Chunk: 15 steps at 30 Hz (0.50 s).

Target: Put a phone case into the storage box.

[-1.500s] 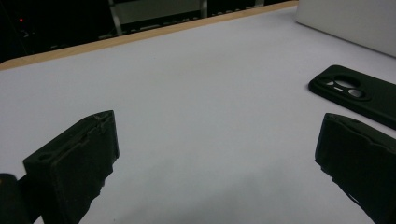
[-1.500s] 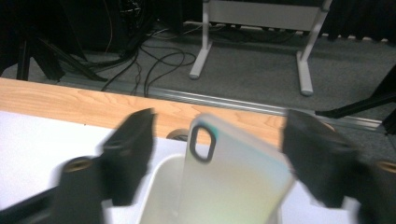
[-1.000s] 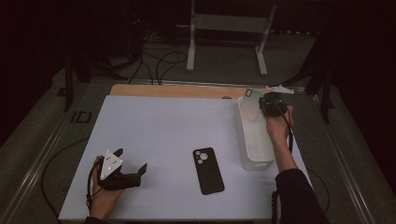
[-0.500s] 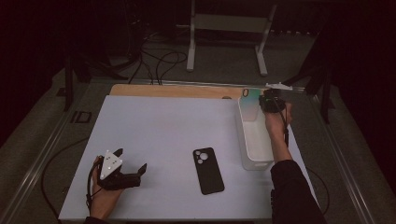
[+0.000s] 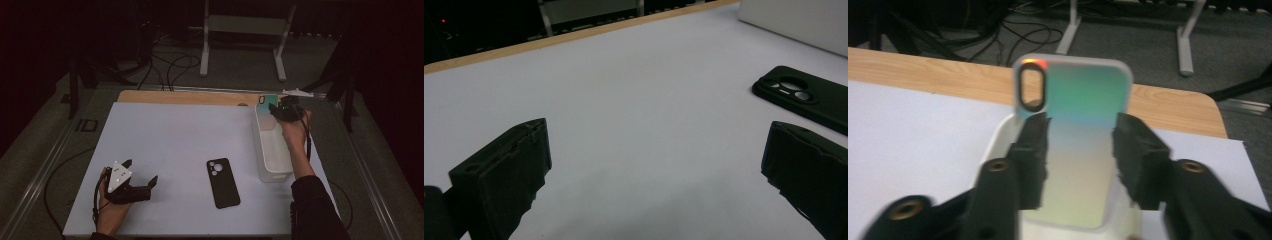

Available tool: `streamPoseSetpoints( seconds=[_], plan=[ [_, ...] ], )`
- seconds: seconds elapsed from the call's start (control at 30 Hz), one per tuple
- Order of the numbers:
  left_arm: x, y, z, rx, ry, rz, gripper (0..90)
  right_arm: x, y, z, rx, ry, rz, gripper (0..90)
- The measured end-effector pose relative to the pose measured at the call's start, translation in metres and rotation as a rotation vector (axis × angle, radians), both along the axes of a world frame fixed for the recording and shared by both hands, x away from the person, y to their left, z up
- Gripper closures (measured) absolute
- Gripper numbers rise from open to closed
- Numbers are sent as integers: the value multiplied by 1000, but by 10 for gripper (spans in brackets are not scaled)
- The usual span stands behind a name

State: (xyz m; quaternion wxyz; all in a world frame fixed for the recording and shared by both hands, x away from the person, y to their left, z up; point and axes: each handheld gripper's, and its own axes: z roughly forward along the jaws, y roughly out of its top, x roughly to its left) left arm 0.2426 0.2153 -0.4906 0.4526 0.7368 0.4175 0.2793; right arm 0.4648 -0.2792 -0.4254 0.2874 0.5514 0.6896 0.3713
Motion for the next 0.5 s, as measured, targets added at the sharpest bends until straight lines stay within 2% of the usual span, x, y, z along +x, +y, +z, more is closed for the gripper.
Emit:
streamPoseSetpoints(
  seconds=[0.1, 0.27, 0.33, 0.47, 0.5],
  plan=[
    [0, 0, 0, 0, -1, 0, 2, -9, 2, 2, 28, 11, 45, 425],
    [0, -1, 1, 5, -1, -4, 3, -27, 4, 8, 88, 11, 104, 339],
    [0, -1, 1, 3, -2, -2, 3, -35, 5, 10, 93, 12, 126, 302],
    [0, -1, 1, 6, -1, -1, 3, -51, 10, 11, 63, -4, 162, 187],
    [0, -1, 1, 6, -1, -1, 2, -51, 10, 11, 63, -4, 162, 187]
  ],
)
